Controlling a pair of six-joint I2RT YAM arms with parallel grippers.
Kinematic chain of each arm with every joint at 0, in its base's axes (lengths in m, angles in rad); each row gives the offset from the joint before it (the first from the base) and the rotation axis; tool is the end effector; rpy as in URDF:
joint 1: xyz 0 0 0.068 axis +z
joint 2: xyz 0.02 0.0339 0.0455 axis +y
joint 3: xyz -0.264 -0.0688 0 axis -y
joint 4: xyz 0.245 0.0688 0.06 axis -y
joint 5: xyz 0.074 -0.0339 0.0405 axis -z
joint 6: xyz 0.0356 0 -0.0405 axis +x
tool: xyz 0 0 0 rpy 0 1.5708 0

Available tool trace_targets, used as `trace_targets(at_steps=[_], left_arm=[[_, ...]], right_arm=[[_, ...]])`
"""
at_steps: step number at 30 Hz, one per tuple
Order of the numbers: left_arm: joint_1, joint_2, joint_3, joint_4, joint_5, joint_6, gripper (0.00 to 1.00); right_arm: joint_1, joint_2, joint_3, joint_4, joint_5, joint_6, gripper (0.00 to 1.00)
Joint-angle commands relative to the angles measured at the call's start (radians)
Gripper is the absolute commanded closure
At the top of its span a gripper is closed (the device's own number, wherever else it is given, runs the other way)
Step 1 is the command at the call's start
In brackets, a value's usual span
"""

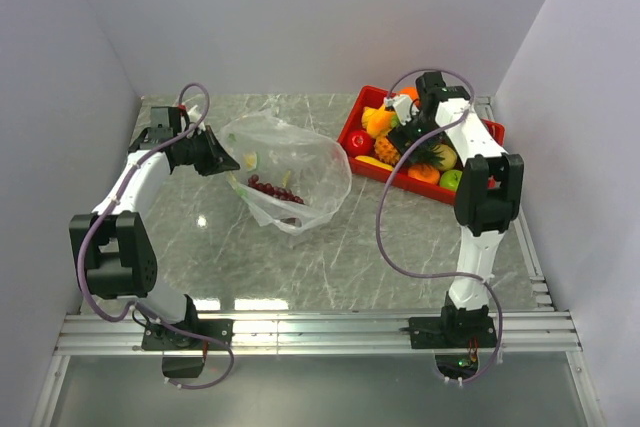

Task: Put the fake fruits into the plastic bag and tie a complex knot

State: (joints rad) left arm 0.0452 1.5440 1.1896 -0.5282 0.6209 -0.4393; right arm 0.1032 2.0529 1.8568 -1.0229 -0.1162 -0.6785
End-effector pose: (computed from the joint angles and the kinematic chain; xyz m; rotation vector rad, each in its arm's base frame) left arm 0.3295 -0.0058 0.2691 -0.3117 2.4257 -0.9349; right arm 0.4294 0.0486 0.2559 -1.0825 2.5519 0.0148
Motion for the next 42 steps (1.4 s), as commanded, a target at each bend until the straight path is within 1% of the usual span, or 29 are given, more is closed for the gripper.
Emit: trace_targets(at_steps=[1, 5, 8, 9, 11, 12, 14, 15, 17, 18, 20, 21, 22, 28, 34, 36, 37, 38, 40, 41, 42], left_arm=[[-0.005, 0.010, 0.039, 0.005, 0.016, 0.011, 1.00], [-0.007, 0.019, 0.044, 0.008, 0.026, 0.010, 1.00], [-0.008, 0.018, 0.042, 0.005, 0.023, 0.013, 1.00], [-0.008, 0.015, 0.041, 0.005, 0.020, 0.013, 1.00], [-0.008, 0.011, 0.036, 0.004, 0.019, 0.014, 1.00], [-0.008, 0.010, 0.035, 0.004, 0.019, 0.014, 1.00], [-0.008, 0.008, 0.033, 0.004, 0.014, 0.016, 1.00], [-0.008, 0.007, 0.034, 0.004, 0.016, 0.016, 1.00], [-0.007, 0.008, 0.034, 0.004, 0.017, 0.014, 1.00], [-0.008, 0.010, 0.034, 0.005, 0.017, 0.011, 1.00], [-0.008, 0.008, 0.033, 0.007, 0.017, 0.011, 1.00], [-0.007, 0.007, 0.033, 0.007, 0.016, 0.011, 1.00], [-0.007, 0.004, 0.033, 0.007, 0.014, 0.011, 1.00], [-0.008, -0.001, 0.025, 0.010, 0.011, 0.011, 1.00], [-0.008, -0.002, 0.027, 0.008, -0.003, 0.011, 1.00], [-0.010, -0.004, 0.027, 0.008, -0.001, 0.008, 1.00], [-0.008, -0.007, 0.024, 0.010, 0.002, 0.008, 1.00], [-0.011, -0.008, 0.024, 0.007, -0.001, 0.007, 1.00], [-0.019, -0.012, 0.025, 0.002, -0.003, 0.013, 1.00], [-0.019, -0.013, 0.025, -0.001, -0.006, 0.013, 1.00], [-0.024, -0.015, 0.027, -0.004, -0.009, 0.011, 1.00]], right_arm=[[0.006, 0.012, -0.013, 0.038, 0.027, -0.038, 0.02], [0.006, 0.038, -0.021, 0.079, 0.050, -0.043, 0.06], [0.004, 0.061, -0.013, 0.096, 0.052, -0.033, 0.14], [0.003, 0.069, -0.013, 0.101, 0.053, -0.030, 0.20], [0.006, 0.067, -0.016, 0.106, 0.053, -0.030, 0.27], [0.006, 0.062, -0.021, 0.109, 0.055, -0.030, 0.36], [0.004, 0.044, -0.025, 0.101, 0.049, -0.039, 0.46], [0.004, 0.036, -0.025, 0.095, 0.044, -0.039, 0.58], [0.006, 0.021, -0.025, 0.081, 0.029, -0.044, 0.70], [0.006, 0.000, -0.027, 0.070, 0.021, -0.046, 0.80], [0.006, -0.032, -0.033, 0.060, 0.020, -0.052, 0.88], [0.004, -0.043, -0.034, 0.057, 0.020, -0.052, 0.97], [0.004, -0.053, -0.034, 0.052, 0.021, -0.053, 1.00], [0.004, -0.148, -0.036, 0.023, 0.000, -0.062, 1.00], [0.003, -0.204, 0.028, -0.042, -0.017, -0.066, 1.00], [0.003, -0.261, 0.074, -0.051, -0.054, -0.037, 1.00], [0.006, -0.279, 0.100, -0.058, -0.119, -0.018, 1.00], [0.010, -0.308, 0.163, -0.069, -0.143, 0.043, 1.00], [0.062, -0.327, 0.235, -0.088, -0.206, 0.094, 1.00], [0.085, -0.355, 0.272, -0.065, -0.217, 0.158, 1.00], [0.137, -0.370, 0.278, -0.043, -0.221, 0.187, 1.00]])
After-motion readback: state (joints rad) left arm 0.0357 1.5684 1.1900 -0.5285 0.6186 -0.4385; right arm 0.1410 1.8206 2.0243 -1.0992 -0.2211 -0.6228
